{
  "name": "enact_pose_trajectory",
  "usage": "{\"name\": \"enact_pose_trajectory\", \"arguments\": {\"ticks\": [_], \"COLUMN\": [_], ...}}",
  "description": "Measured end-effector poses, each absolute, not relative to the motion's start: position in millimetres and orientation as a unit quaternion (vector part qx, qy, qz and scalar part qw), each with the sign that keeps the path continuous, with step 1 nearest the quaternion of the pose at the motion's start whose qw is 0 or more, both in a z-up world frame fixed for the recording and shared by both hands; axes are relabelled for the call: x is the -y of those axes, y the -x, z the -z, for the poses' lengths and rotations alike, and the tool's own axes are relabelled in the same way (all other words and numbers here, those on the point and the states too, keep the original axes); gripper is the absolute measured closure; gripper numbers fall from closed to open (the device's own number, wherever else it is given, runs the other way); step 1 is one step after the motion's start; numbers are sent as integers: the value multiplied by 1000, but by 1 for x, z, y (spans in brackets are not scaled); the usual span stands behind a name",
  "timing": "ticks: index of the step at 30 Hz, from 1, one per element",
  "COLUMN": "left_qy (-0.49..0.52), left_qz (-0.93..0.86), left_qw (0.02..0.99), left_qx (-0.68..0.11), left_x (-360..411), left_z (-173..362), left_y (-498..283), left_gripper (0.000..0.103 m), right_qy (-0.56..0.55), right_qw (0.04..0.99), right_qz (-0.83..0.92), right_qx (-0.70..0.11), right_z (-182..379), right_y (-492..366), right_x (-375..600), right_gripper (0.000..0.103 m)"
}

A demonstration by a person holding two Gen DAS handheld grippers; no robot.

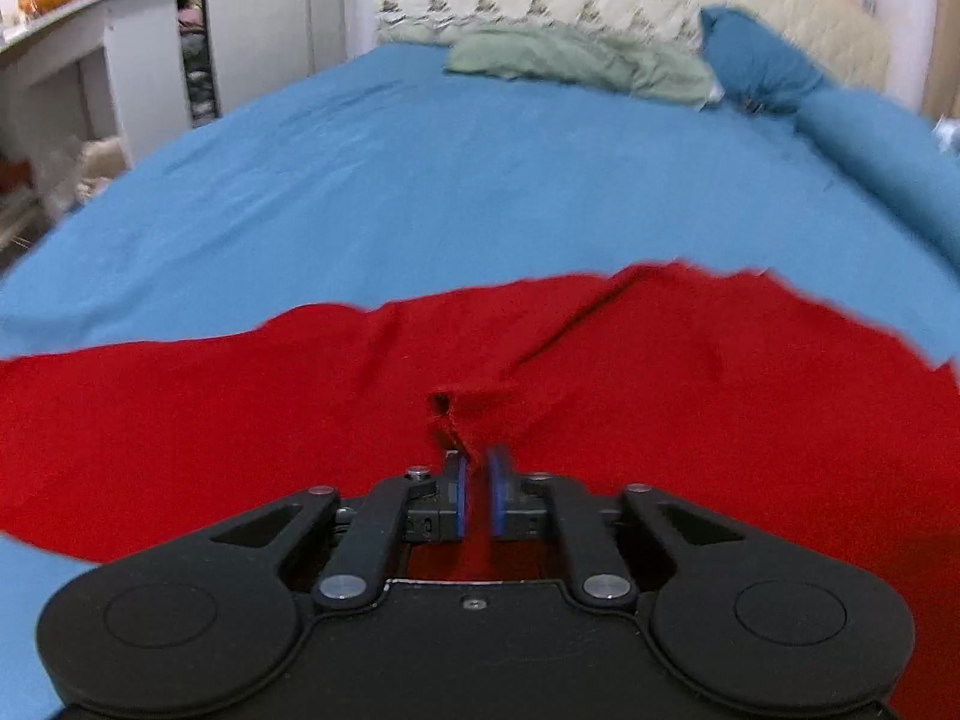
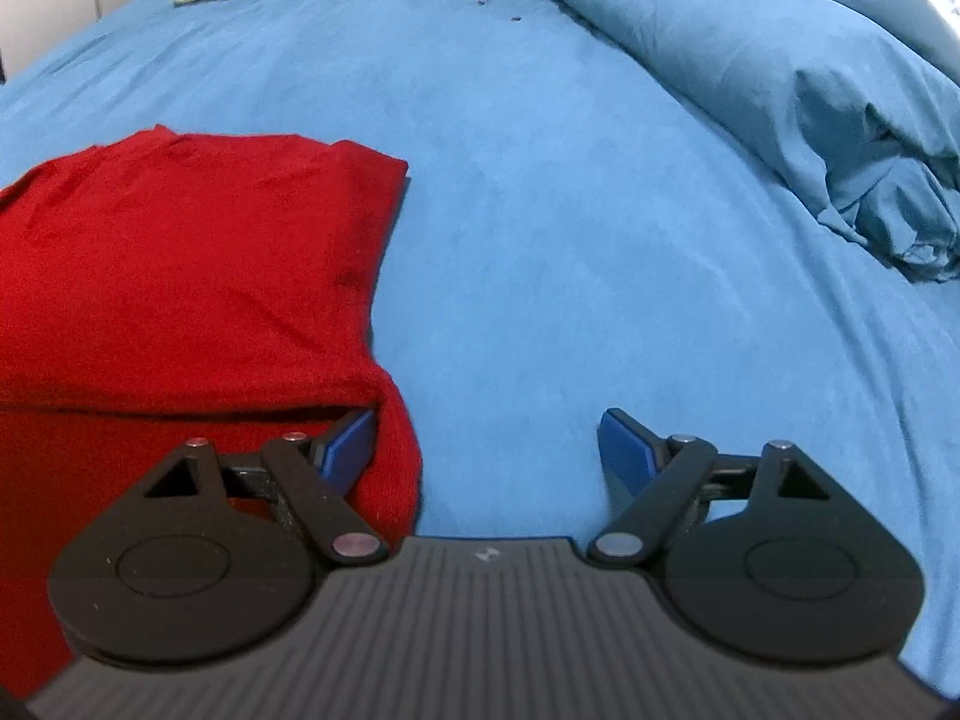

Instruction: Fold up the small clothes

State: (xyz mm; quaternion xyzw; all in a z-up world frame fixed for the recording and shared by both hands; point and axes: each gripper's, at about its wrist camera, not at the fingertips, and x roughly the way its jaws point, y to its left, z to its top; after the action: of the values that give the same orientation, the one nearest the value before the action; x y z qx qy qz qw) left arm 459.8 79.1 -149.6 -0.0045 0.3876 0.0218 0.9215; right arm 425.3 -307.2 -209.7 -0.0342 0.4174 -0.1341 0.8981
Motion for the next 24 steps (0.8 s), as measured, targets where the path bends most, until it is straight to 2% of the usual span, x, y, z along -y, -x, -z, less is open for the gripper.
{"name": "enact_pose_trajectory", "arguments": {"ticks": [2, 5, 8, 14, 17, 20, 24], "left_qy": [-15, -9, -11, -11, -14, -21, -20], "left_qz": [-41, -18, 36, 71, 67, 71, 70], "left_qw": [917, 926, 929, 916, 906, 909, 909], "left_qx": [-396, -377, -367, -394, -418, -411, -411], "left_x": [-81, -81, -66, -40, -38, -40, -43], "left_z": [144, 127, 119, 151, 164, 167, 169], "left_y": [-455, -442, -448, -476, -476, -465, -467], "left_gripper": [67, 58, 44, 44, 44, 44, 43], "right_qy": [43, 22, -19, -93, -91, -91, -84], "right_qw": [897, 912, 926, 912, 912, 921, 918], "right_qz": [120, 72, 10, 3, -6, -42, -37], "right_qx": [-423, -403, -377, -400, -399, -377, -386], "right_z": [201, 182, 175, 219, 212, 199, 210], "right_y": [-421, -414, -429, -469, -467, -472, -516], "right_x": [306, 295, 280, 278, 279, 278, 285], "right_gripper": [6, 6, 4, 5, 5, 4, 5]}}
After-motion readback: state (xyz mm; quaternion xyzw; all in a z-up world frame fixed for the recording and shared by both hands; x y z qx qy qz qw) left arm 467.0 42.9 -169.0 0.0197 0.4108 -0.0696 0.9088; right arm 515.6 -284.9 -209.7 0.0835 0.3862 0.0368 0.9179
